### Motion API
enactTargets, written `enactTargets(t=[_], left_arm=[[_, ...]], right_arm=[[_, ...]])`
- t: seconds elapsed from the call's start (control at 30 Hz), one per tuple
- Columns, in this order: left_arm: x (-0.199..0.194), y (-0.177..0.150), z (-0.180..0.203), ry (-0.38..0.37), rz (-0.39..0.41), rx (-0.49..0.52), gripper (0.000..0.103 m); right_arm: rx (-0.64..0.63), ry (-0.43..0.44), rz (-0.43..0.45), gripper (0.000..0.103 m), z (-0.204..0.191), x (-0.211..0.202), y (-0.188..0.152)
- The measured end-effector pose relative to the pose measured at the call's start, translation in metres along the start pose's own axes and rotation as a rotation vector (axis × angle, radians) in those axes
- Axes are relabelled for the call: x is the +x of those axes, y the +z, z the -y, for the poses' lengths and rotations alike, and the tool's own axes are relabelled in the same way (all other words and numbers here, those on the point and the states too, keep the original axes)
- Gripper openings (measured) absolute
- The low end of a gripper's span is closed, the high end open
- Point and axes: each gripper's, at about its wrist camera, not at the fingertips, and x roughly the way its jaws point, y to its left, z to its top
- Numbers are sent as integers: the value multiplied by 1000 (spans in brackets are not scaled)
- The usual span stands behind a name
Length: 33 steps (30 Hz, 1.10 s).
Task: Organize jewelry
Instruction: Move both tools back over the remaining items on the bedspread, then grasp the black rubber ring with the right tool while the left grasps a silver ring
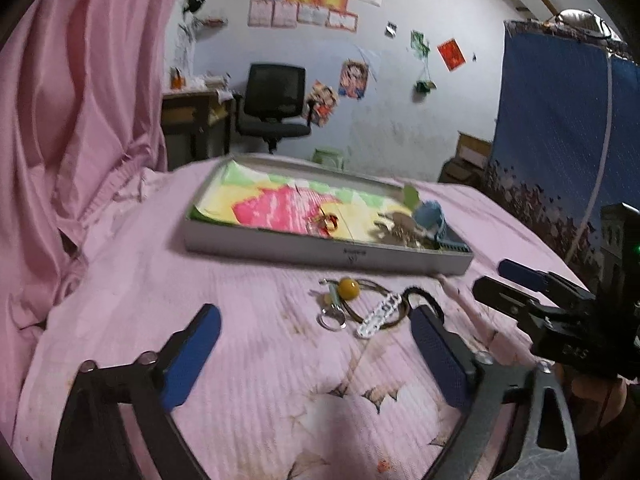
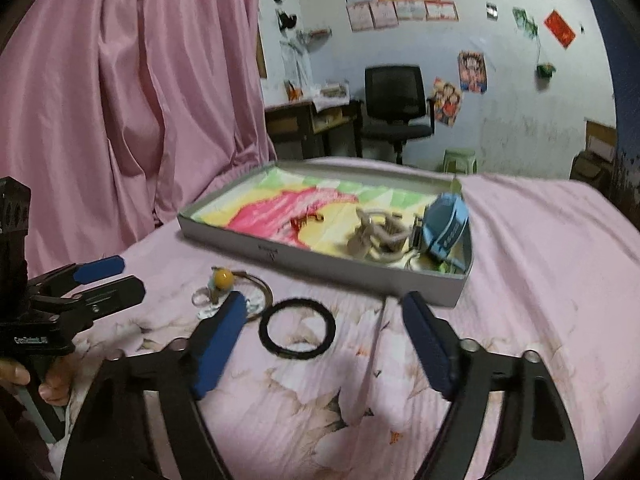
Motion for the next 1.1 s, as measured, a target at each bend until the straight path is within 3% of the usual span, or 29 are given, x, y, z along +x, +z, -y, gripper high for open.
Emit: enactTargets(t=[0.1, 0.27, 0.4, 0.77, 0.93, 1.1], left_arm=[[14, -1, -1, -26, -64, -5, 77], [37, -2, -5, -48, -161, -15, 50], [48, 1, -3, -59, -196, -3, 48], [74, 9, 7, -68, -284, 73, 27], [73, 7, 7, -66, -280, 78, 20], [65, 5, 6, -62, -251, 70, 20]], right_arm=[[24, 15, -53, 58, 5, 12, -3], [51, 37, -131, 38, 9, 32, -10], [53, 48, -175, 33, 7, 45, -13], [62, 61, -273, 22, 1, 72, -15], [83, 62, -293, 7, 5, 76, -18], [87, 67, -272, 5, 4, 72, -19]])
